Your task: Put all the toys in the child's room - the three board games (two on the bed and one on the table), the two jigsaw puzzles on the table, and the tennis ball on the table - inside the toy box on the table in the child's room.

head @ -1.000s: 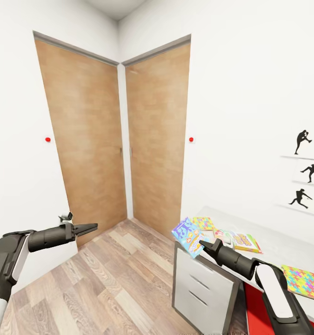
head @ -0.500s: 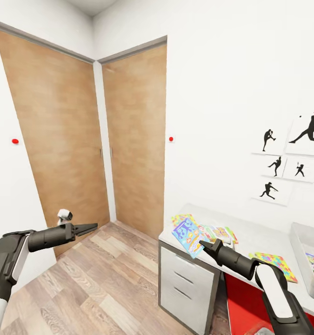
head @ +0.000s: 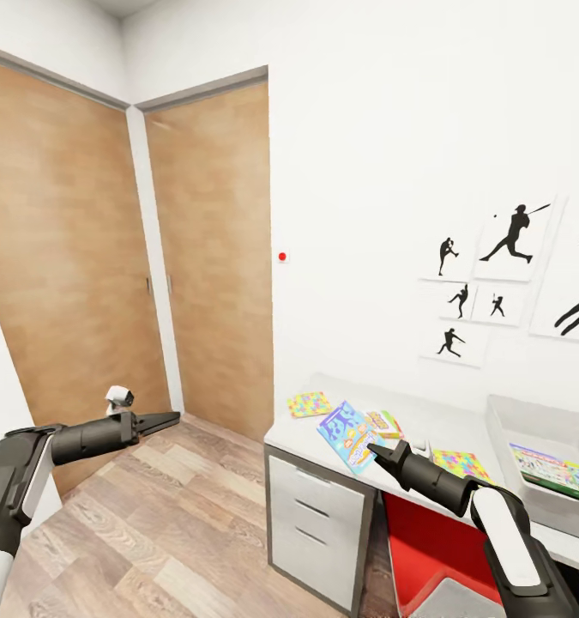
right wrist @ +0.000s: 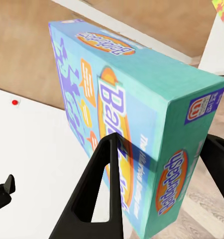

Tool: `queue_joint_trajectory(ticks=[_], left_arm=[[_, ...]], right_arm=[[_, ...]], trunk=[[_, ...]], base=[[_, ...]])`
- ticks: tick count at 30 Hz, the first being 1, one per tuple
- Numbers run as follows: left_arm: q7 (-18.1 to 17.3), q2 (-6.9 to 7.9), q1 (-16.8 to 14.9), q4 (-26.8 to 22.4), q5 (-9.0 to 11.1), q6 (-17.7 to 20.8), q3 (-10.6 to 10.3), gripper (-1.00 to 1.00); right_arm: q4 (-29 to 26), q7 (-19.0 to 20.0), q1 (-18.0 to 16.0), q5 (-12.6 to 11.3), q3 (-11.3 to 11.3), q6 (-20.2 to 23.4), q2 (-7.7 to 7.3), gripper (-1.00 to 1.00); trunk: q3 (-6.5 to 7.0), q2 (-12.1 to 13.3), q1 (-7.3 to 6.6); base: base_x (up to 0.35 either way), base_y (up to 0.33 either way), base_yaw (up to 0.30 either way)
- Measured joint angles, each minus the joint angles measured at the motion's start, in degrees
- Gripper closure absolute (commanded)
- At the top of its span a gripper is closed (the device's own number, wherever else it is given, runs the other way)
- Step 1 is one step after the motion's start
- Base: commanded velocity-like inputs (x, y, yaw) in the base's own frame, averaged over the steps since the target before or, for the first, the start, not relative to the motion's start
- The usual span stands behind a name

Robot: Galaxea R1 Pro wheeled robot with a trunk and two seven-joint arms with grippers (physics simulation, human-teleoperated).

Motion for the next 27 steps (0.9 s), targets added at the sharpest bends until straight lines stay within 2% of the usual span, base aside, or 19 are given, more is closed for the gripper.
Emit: queue_joint_trajectory(ticks=[13, 27], left_arm=[[0.0, 0.01, 0.01, -0.01, 0.0, 0.0, 0.0, -1.0], [0.04, 0.0, -0.01, 0.01, -0.01, 0.0, 0.0, -1.0]], right_arm=[[0.01, 0.0, -0.01, -0.04, 0.0, 0.0, 0.04, 1.0], [-0.01, -0.01, 0.01, 0.08, 0.0, -0.09, 0.05, 1.0]], trunk=[[0.02, 0.0, 0.0], [0.8, 0.0, 0.0]], base=[[0.0, 0.0, -0.02], [0.0, 0.0, -0.202]])
